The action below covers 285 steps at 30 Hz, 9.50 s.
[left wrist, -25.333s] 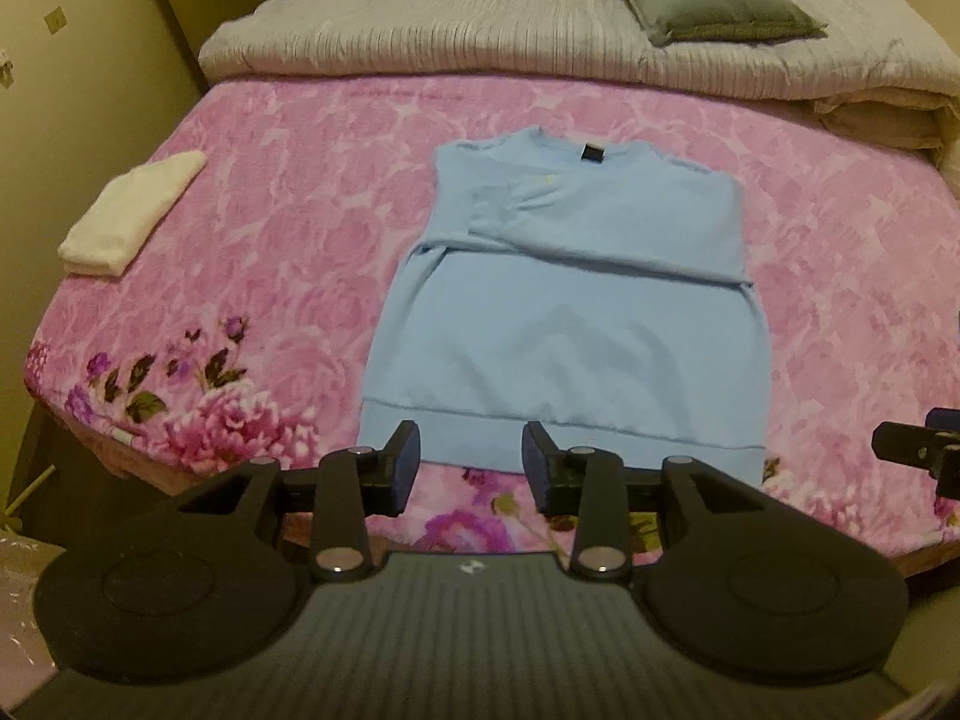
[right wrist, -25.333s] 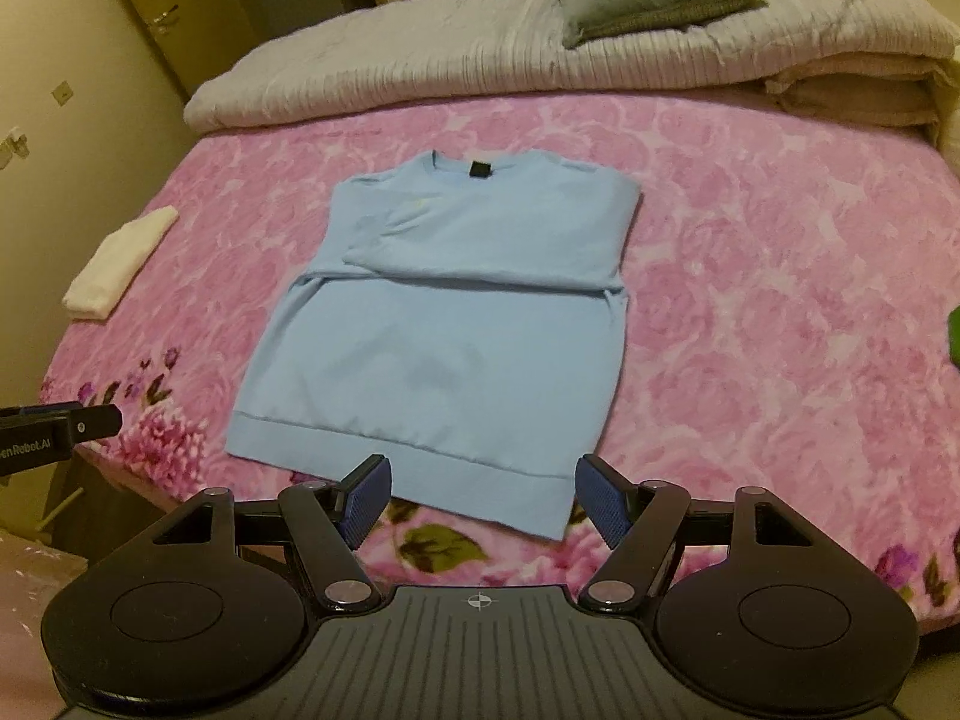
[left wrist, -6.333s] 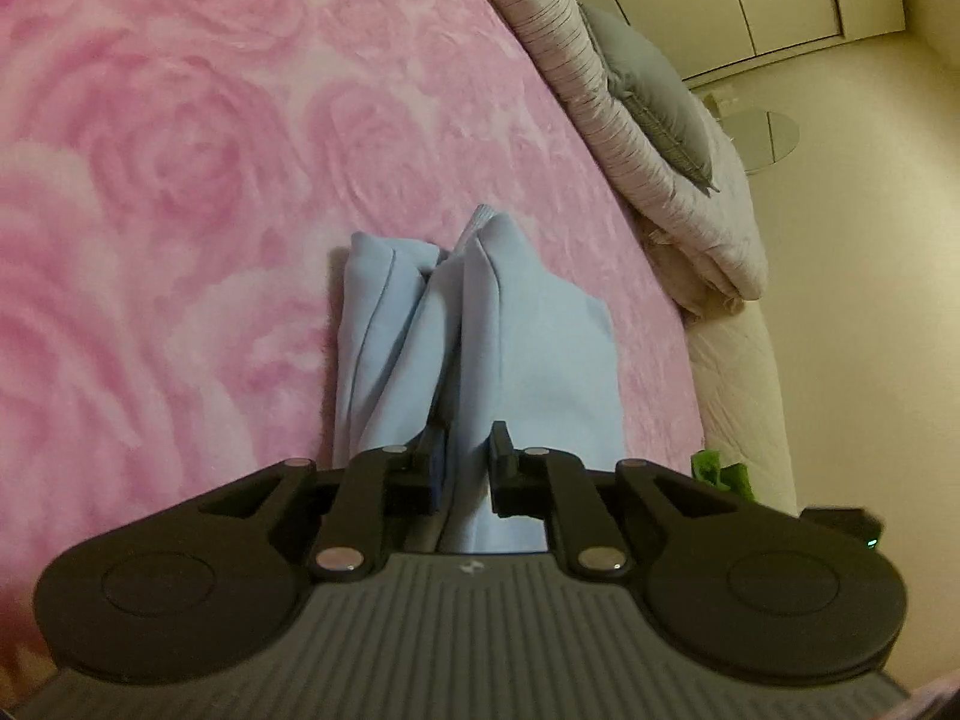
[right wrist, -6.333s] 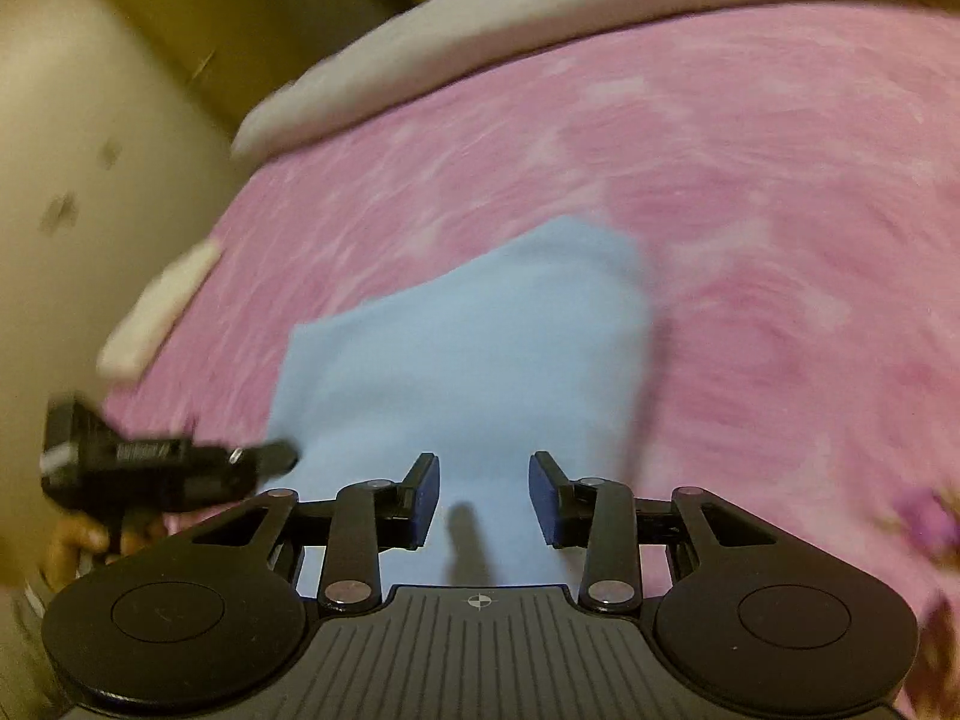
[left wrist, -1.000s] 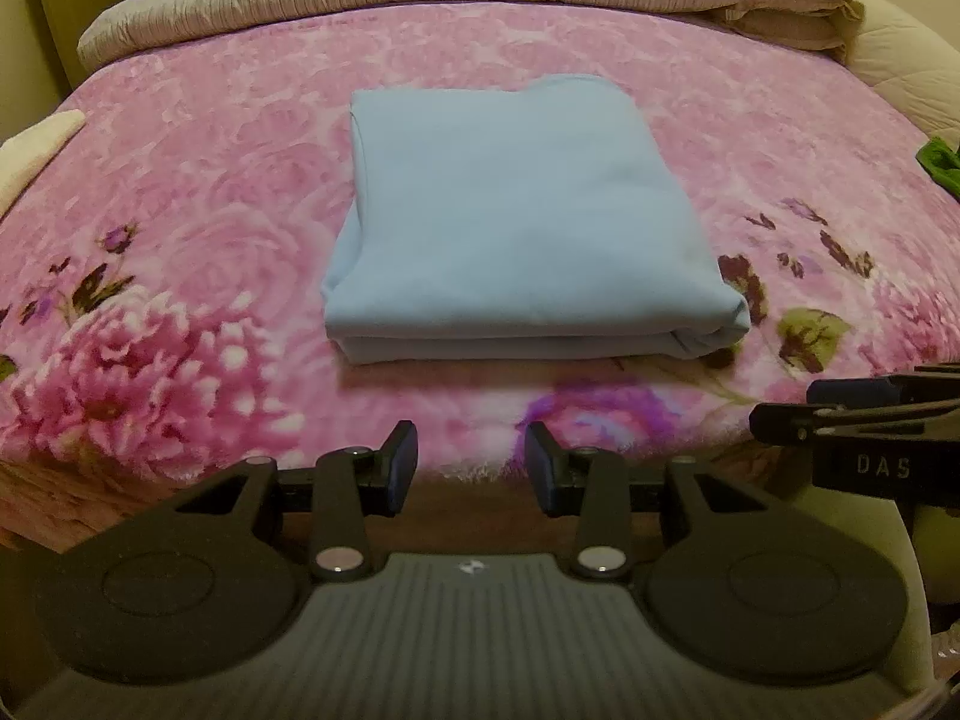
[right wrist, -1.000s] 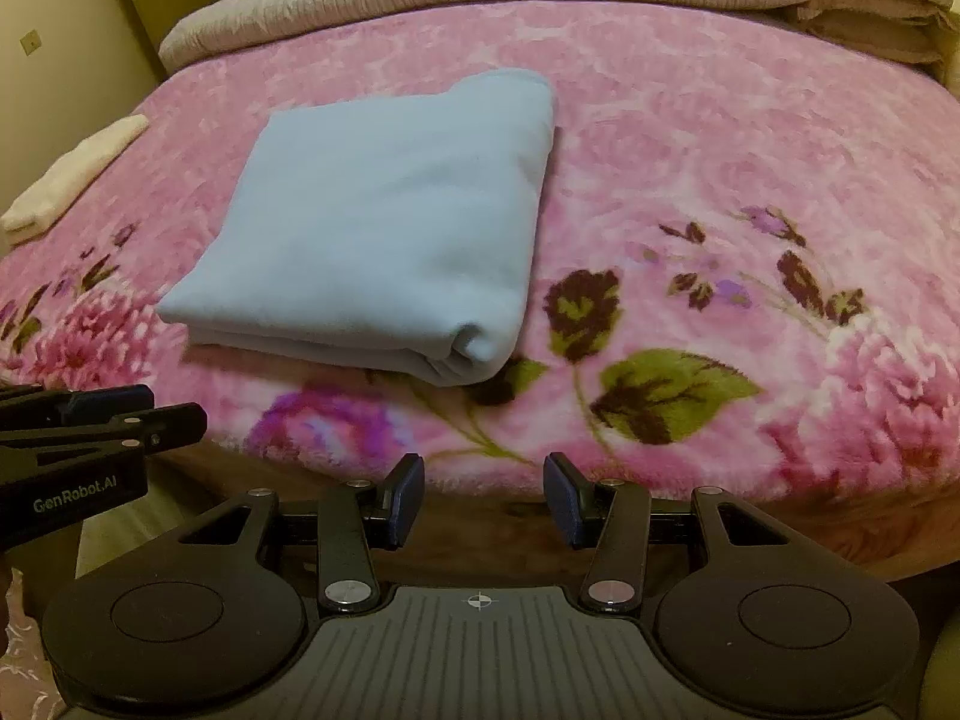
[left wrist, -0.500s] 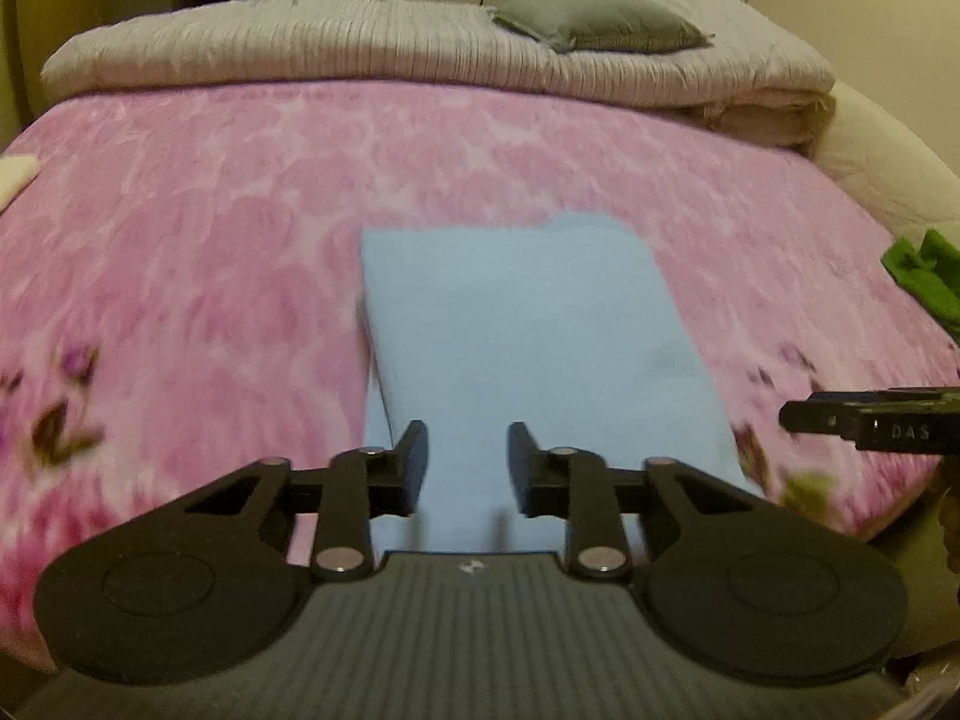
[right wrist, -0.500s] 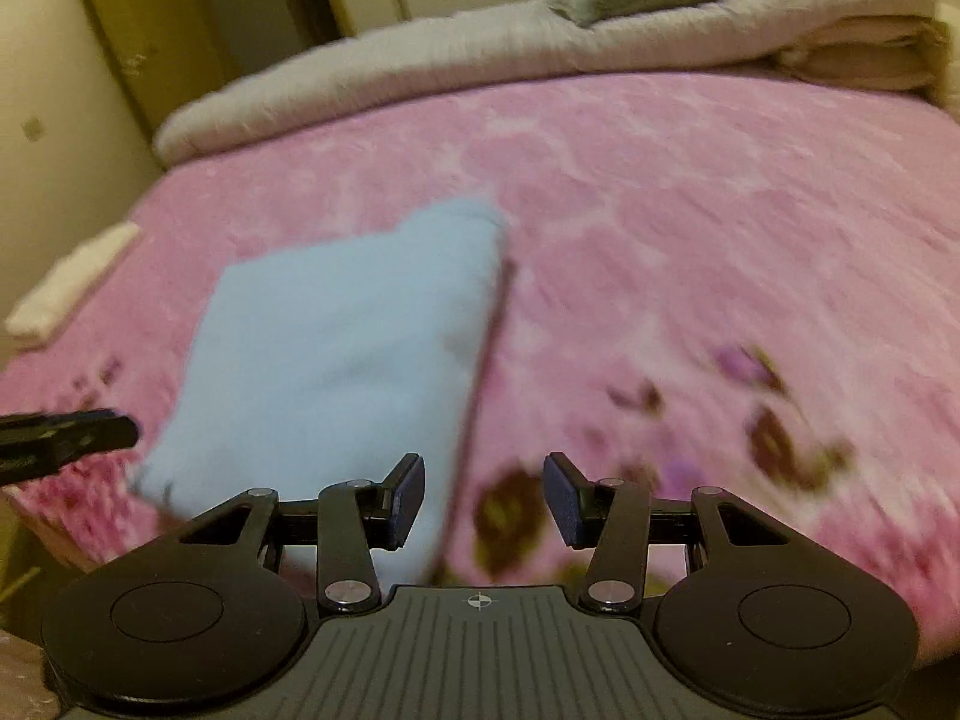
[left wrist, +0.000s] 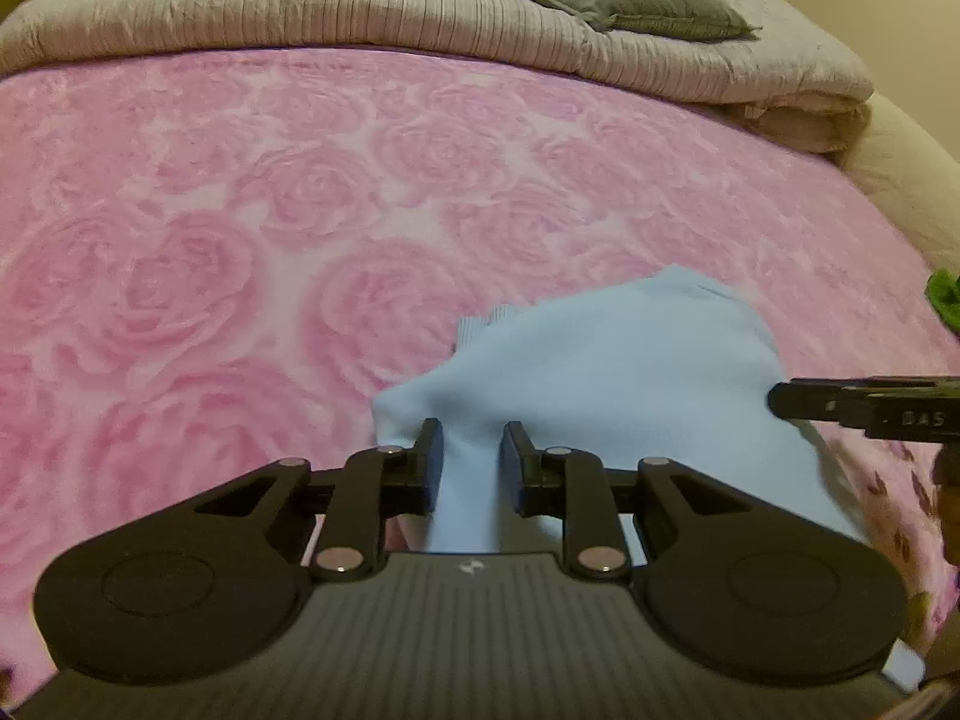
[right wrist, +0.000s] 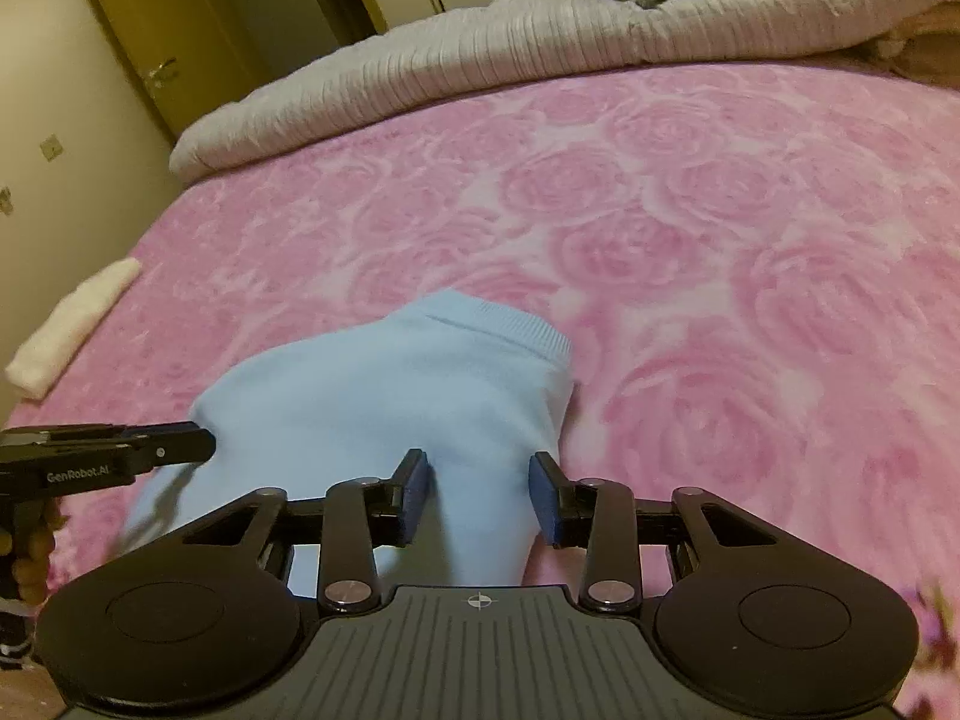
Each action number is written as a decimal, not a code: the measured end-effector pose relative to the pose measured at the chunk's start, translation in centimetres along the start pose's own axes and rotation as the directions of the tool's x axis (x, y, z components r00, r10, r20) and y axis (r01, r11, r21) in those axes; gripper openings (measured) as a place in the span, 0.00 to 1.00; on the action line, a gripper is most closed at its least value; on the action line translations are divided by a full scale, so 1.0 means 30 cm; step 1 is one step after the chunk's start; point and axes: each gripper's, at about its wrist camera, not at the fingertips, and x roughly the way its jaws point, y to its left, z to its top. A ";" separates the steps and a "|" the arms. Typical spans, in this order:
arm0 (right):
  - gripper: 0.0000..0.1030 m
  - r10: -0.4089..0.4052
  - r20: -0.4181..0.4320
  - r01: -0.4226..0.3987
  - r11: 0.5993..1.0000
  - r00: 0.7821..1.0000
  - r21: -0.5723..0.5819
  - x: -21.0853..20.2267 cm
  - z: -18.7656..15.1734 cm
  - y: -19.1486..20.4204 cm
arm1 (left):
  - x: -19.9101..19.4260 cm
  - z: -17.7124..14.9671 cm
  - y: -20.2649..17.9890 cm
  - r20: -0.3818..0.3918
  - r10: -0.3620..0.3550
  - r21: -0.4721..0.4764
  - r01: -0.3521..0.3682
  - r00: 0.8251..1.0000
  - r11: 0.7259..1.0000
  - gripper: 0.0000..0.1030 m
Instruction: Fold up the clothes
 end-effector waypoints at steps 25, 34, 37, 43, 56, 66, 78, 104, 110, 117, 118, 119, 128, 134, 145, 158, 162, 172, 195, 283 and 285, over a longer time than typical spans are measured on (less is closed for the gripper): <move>0.60 0.148 0.021 -0.141 0.878 0.989 0.458 -0.345 -0.339 -0.105 | -0.357 -0.334 0.210 0.011 -0.171 -0.546 0.149 0.985 0.824 0.47; 0.70 0.173 0.043 -0.169 0.824 0.984 0.540 -0.344 -0.375 -0.107 | -0.291 -0.336 0.226 0.042 -0.226 -0.575 0.209 0.973 0.791 0.54; 0.71 0.177 0.046 -0.173 0.817 0.983 0.550 -0.325 -0.363 -0.106 | -0.246 -0.315 0.242 0.060 -0.249 -0.597 0.235 0.967 0.767 0.56; 0.71 0.192 0.057 -0.190 0.800 0.980 0.569 -0.242 -0.304 -0.113 | -0.136 -0.265 0.261 0.078 -0.333 -0.623 0.307 0.940 0.719 0.57; 0.34 0.425 0.073 -0.388 0.726 0.902 0.568 -0.008 -0.238 -0.173 | 0.025 -0.205 0.262 0.016 -0.523 -0.571 0.437 0.852 0.695 0.23; 0.18 0.389 -0.058 -0.277 0.745 0.920 0.607 -0.066 -0.063 -0.092 | -0.070 -0.081 0.266 -0.028 -0.496 -0.627 0.371 0.868 0.685 0.15; 0.18 0.426 -0.087 -0.295 0.745 0.900 0.599 -0.276 0.413 0.454 | -0.682 0.285 0.533 0.001 -0.426 -0.679 0.313 0.905 0.664 0.15; 0.18 0.670 -0.279 -0.536 0.729 0.688 0.426 0.235 0.677 1.228 | -1.129 0.299 1.130 0.141 -0.036 -0.809 0.136 0.989 0.572 0.15; 0.18 0.649 -0.202 -0.496 0.715 0.734 0.493 0.352 0.615 1.412 | -1.105 0.347 1.461 0.088 -0.112 -0.750 0.140 0.990 0.647 0.15; 0.18 0.566 -0.105 -0.403 0.694 0.818 0.597 0.552 0.520 1.743 | -1.053 0.408 1.948 -0.005 -0.213 -0.662 0.156 0.977 0.733 0.15; 0.18 0.557 -0.097 -0.396 0.692 0.825 0.603 0.584 0.519 1.784 | -1.049 0.424 2.003 -0.014 -0.222 -0.645 0.161 0.975 0.747 0.15; 0.18 0.547 -0.089 -0.389 0.691 0.832 0.609 0.616 0.517 1.825 | -1.043 0.443 2.065 -0.018 -0.228 -0.627 0.167 0.973 0.761 0.15; 0.18 0.530 -0.018 -0.441 0.724 0.848 0.531 0.952 0.650 2.063 | -0.940 0.602 2.449 0.072 -0.220 -0.551 0.223 0.973 0.805 0.15; 0.18 0.519 -0.002 -0.459 0.759 0.855 0.462 1.154 0.672 2.112 | -0.788 0.624 2.596 0.076 -0.207 -0.515 0.216 0.975 0.829 0.16; 0.26 0.396 -0.128 -0.288 0.821 0.909 0.493 1.405 0.493 2.043 | -0.548 0.484 2.687 -0.056 -0.204 -0.552 0.140 0.977 0.822 0.23; 0.47 0.342 -0.188 -0.214 0.846 0.921 0.489 1.143 0.361 2.051 | -0.834 0.345 2.683 -0.097 -0.182 -0.693 0.065 0.978 0.718 0.37; 0.26 0.306 -0.221 -0.178 0.871 0.926 0.459 1.137 0.356 2.102 | -0.840 0.303 2.655 -0.104 -0.173 -0.676 0.058 0.979 0.734 0.20; 0.32 0.020 -0.302 0.041 0.980 0.953 0.195 1.133 0.370 2.264 | -0.820 0.360 2.594 -0.224 -0.066 -0.490 -0.054 0.972 0.870 0.23; 0.32 -0.170 -0.293 0.200 0.977 0.941 0.078 1.200 0.580 2.522 | -0.730 0.678 2.545 -0.226 0.012 -0.090 -0.033 0.974 0.995 0.15; 0.39 0.092 -0.382 -0.283 0.829 0.919 -0.483 0.268 0.650 1.975 | -1.262 0.344 1.026 -0.240 0.618 -0.527 -0.635 0.749 0.565 0.61; 0.39 0.089 -0.385 -0.288 0.819 0.919 -0.497 0.269 0.663 1.961 | -1.249 0.350 1.008 -0.247 0.618 -0.542 -0.635 0.747 0.550 0.61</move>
